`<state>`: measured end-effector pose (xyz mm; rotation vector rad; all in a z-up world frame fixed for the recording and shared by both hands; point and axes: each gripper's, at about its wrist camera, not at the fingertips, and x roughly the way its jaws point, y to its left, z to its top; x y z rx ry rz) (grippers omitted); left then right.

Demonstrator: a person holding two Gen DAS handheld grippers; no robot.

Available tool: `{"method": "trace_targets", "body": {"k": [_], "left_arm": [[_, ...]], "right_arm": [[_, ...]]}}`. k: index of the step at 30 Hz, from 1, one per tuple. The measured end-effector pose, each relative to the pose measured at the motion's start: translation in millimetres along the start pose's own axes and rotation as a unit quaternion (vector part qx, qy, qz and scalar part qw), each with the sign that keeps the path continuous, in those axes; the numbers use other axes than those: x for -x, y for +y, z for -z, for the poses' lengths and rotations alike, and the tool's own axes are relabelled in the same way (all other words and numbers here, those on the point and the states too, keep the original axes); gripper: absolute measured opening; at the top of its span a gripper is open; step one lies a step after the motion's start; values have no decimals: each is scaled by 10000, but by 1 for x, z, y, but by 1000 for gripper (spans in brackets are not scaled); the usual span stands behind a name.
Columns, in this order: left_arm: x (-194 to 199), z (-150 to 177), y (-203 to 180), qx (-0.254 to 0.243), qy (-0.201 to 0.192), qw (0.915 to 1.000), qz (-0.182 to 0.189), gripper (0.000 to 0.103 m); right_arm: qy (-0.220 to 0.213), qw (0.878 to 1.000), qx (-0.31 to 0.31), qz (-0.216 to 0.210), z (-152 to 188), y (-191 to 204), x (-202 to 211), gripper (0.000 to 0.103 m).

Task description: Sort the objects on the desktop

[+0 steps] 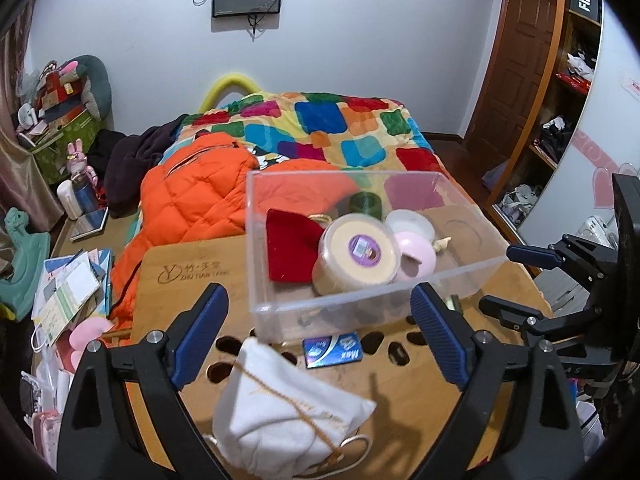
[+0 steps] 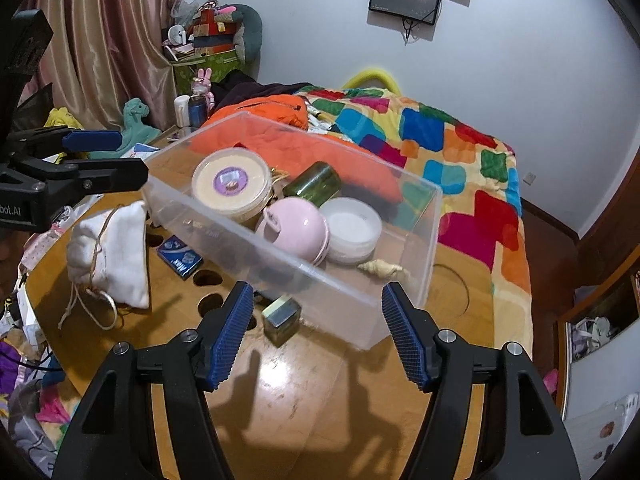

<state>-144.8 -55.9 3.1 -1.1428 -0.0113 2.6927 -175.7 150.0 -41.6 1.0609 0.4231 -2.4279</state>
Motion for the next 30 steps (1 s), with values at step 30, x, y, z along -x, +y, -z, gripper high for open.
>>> {"method": "trace_targets", "body": {"k": [30], "left_arm": [[8, 87, 66, 61, 575, 9982, 129, 93]], "right_arm": [[-116, 9877, 554, -1460, -7, 122, -12, 37]]}}
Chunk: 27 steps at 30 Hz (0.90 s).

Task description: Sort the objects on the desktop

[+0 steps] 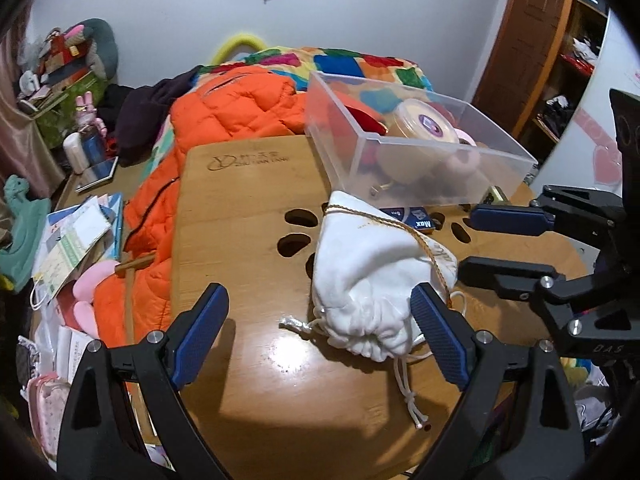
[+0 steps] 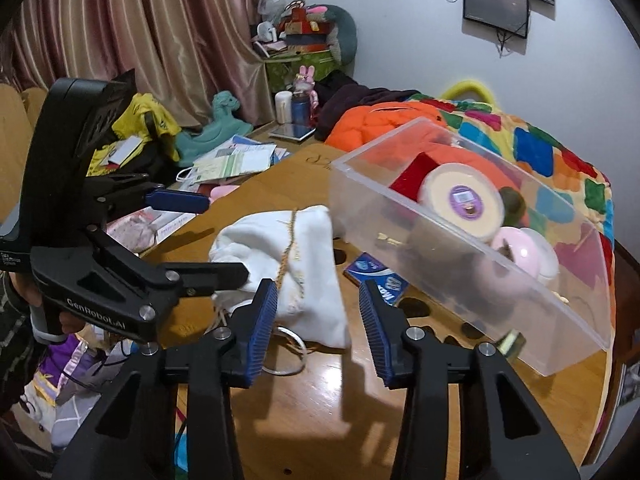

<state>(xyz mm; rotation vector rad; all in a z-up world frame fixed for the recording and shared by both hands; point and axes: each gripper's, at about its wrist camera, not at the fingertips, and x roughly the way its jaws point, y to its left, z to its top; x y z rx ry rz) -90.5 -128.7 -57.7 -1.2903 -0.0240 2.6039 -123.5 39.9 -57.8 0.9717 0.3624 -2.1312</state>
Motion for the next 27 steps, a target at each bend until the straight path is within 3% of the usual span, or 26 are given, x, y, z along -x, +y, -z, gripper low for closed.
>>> {"method": "trace_targets", "body": {"k": [3, 5, 14, 17, 21, 27], "left_arm": [[-3, 0, 2, -39, -11, 9999, 95, 88], [-6, -2, 1, -84, 27, 9998, 175, 81], [-14, -6, 3, -228, 65, 9991, 340, 69], [-17, -5, 4, -210, 71, 9985, 501, 59], [-15, -5, -1, -278, 27, 9975, 644, 43], [-10, -7, -10, -382, -62, 9978, 531, 38]], "right_arm": [[38, 10000, 40, -45, -2, 4, -4, 28], [67, 9999, 86, -18, -4, 7, -8, 27], [189, 9997, 141, 30, -11, 10, -22, 23], [270, 9994, 186, 57, -11, 11, -28, 17], [186, 9980, 438, 419, -9, 21, -29, 14], [83, 9989, 206, 411, -8, 16, -22, 8]]}}
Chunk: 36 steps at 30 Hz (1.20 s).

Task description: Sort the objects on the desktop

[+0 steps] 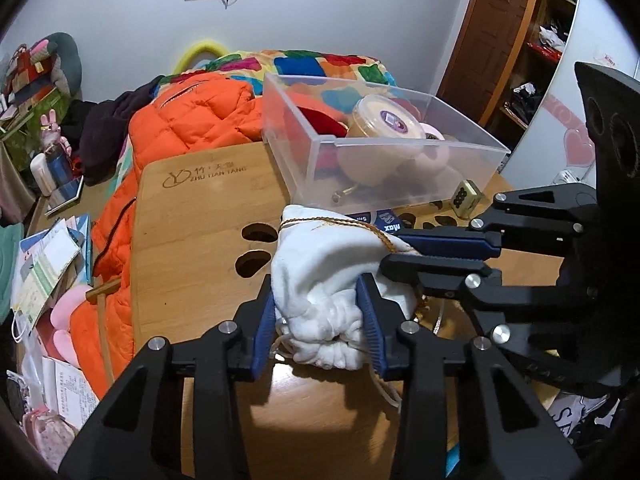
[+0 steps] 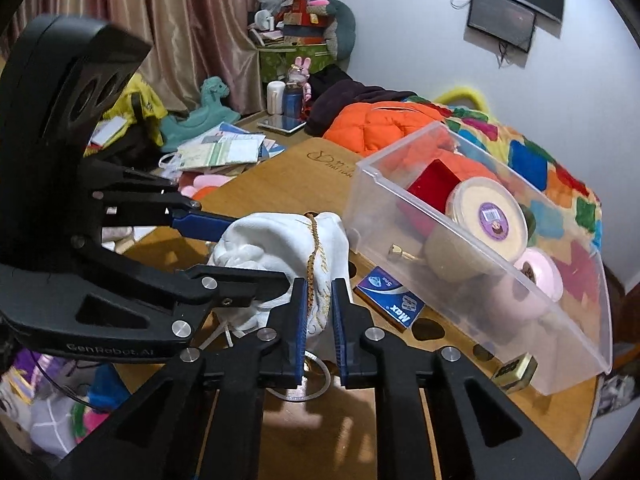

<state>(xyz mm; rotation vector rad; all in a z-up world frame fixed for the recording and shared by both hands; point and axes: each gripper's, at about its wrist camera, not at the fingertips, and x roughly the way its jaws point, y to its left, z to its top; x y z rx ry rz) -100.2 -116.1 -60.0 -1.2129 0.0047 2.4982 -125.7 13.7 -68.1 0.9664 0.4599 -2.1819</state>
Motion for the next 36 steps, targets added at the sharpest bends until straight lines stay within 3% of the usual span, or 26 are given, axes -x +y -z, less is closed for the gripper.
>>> {"method": "trace_targets", "body": {"k": [11, 27, 31, 36], "left_arm": [[11, -11, -17, 20, -179, 9998, -11, 32], [11, -14, -54, 68, 18, 9988, 475, 31], [4, -10, -74, -94, 135, 9984, 537, 31], [-7, -3, -92, -161, 266, 9977, 598, 31]], "right_arm": [[-457, 9988, -144, 134, -7, -16, 41, 5], [-207, 9993, -275, 157, 34, -41, 51, 5], [-161, 9991, -328, 216, 45, -52, 58, 8], [-76, 9977, -670, -91, 51, -74, 62, 26]]}}
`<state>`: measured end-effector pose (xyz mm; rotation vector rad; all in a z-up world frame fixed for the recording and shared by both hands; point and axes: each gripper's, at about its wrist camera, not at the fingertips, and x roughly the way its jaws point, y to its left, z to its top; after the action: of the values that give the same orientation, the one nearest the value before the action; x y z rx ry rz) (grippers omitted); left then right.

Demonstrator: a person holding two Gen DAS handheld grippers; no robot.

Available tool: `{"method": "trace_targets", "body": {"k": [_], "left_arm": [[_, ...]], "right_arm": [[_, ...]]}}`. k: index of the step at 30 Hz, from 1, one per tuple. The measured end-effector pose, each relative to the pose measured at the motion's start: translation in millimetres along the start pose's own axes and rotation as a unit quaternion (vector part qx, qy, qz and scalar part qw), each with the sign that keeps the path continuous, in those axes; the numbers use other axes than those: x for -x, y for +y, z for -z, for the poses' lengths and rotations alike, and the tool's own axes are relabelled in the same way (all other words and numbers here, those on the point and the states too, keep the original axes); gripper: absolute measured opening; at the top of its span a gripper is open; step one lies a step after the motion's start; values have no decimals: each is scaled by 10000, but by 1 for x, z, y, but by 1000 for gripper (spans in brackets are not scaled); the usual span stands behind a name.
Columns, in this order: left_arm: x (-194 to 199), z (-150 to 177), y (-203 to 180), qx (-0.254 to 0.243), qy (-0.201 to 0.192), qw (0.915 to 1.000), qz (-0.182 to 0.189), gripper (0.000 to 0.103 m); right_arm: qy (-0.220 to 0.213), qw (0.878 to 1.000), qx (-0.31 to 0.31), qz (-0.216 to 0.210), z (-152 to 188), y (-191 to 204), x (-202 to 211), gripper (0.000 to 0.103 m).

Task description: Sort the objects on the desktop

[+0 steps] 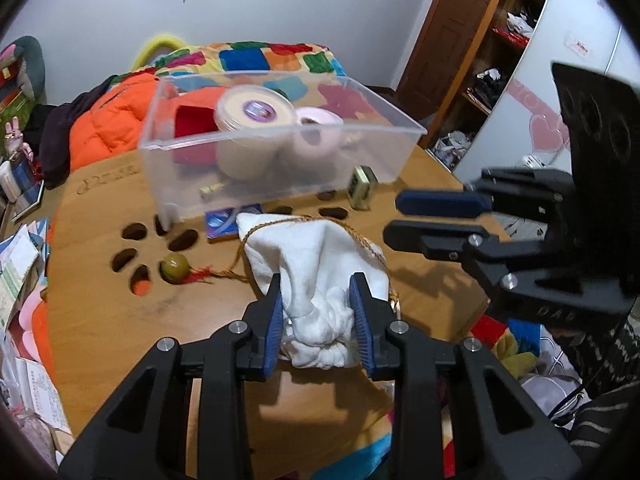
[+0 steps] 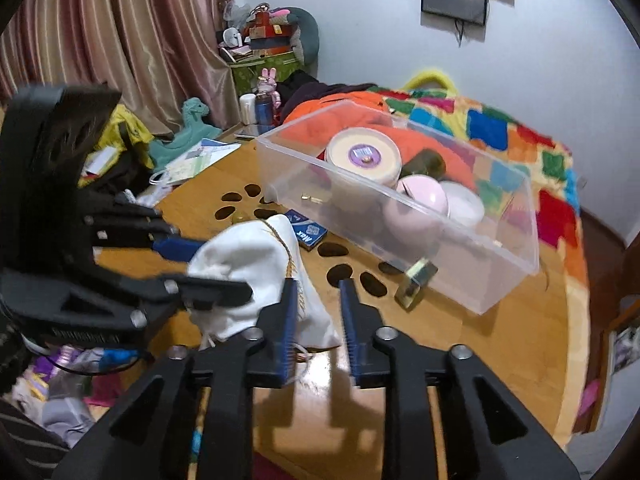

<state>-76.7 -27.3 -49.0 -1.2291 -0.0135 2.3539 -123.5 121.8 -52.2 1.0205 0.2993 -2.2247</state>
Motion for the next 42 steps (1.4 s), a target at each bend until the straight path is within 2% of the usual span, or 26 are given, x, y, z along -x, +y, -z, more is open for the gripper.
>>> {"method": "trace_targets", "body": {"k": [2, 7, 12, 14, 16, 21, 26, 30, 32, 37, 38, 40, 42], "left_arm": [[-3, 3, -3, 13, 28, 10000, -12, 31], [0, 7, 1, 266, 1, 9996, 61, 31], [11, 4, 15, 432, -32, 9990, -87, 32], [14, 5, 22, 496, -20, 9987, -123, 32], [14, 7, 25, 521, 26, 9985, -141, 32], [15, 12, 24, 519, 24, 9985, -147, 32], [3, 13, 6, 354, 142, 9992, -107, 32], [-12, 5, -7, 415, 200, 9987, 223, 33], [-21, -2, -16, 401, 210, 9986, 263, 33], [-46, -23, -37, 461, 266, 9971, 541, 42], [-50, -25, -43, 417, 274, 9974, 528, 43], [-56, -30, -56, 283, 255, 9982, 454, 52], [-58, -32, -63, 227, 255, 9982, 484, 53]], "right_arm": [[9, 9999, -30, -95, 1, -5, 1, 31], [86, 9995, 34, -289, 0, -5, -6, 31], [-30, 9994, -5, -344, 4, -6, -2, 33], [-10, 9996, -12, -298, 7, -7, 0, 45], [-24, 9997, -22, -231, 12, -8, 3, 50], [31, 9998, -9, -212, 23, -8, 9, 51], [71, 9999, 66, -135, 32, -6, 10, 53], [79, 10000, 4, -40, 42, -13, 14, 53], [110, 9999, 15, 89, 48, -19, 19, 54], [202, 9989, -14, 416, 66, -35, 30, 54], [216, 9986, -38, 475, 69, -38, 32, 54], [238, 9982, -106, 549, 74, -45, 35, 54], [244, 9979, -165, 585, 77, -52, 37, 56]]}}
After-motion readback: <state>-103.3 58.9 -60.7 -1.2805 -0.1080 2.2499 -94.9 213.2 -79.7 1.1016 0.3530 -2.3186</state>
